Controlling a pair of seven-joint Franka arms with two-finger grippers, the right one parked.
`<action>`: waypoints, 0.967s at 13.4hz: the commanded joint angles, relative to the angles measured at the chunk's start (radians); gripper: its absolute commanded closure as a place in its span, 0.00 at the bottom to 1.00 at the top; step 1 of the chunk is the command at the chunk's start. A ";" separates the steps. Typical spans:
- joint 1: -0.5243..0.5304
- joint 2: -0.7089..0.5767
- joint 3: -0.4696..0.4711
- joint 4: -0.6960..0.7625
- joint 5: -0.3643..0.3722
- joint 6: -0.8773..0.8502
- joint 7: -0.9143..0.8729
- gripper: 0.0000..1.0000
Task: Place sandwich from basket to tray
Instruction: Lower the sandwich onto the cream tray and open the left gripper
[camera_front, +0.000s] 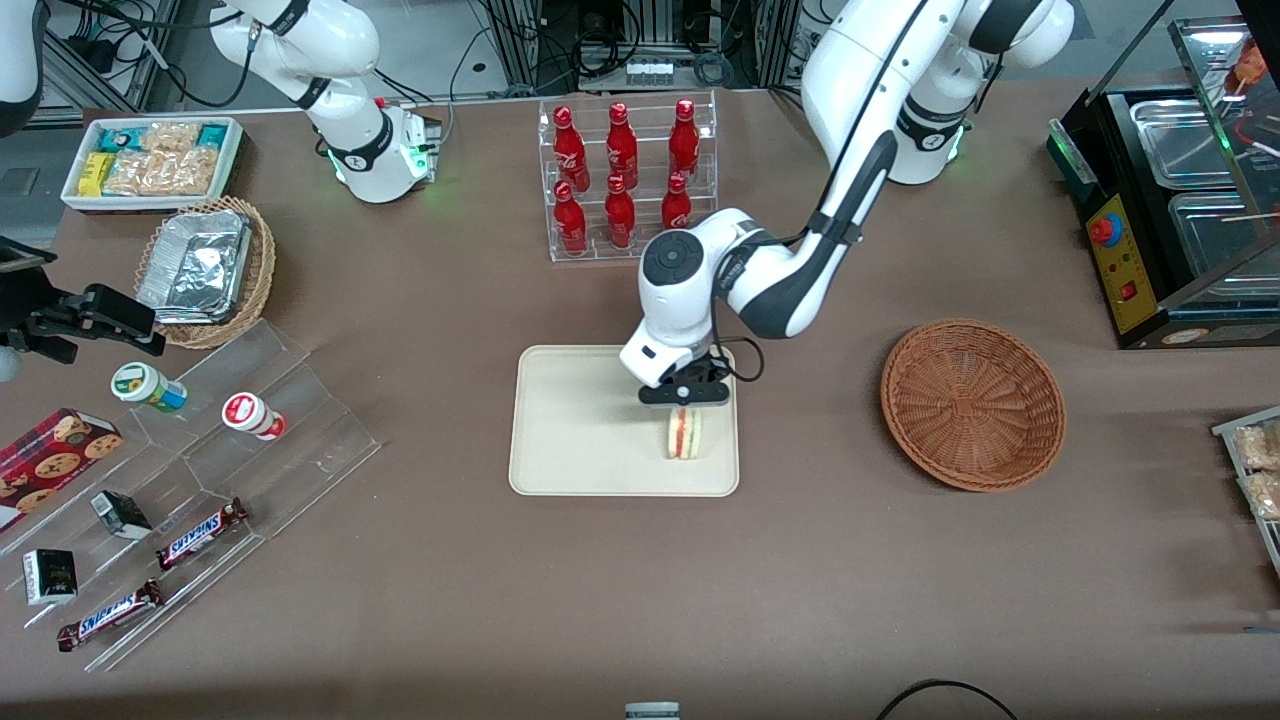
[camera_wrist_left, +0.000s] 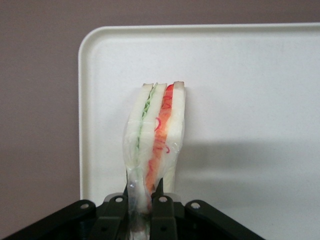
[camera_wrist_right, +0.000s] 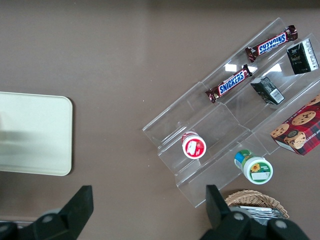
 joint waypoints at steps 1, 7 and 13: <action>-0.012 0.011 0.014 0.024 0.019 0.010 -0.020 0.72; 0.002 -0.025 0.018 0.033 0.016 -0.057 -0.017 0.00; 0.073 -0.223 0.018 0.093 -0.034 -0.329 -0.013 0.00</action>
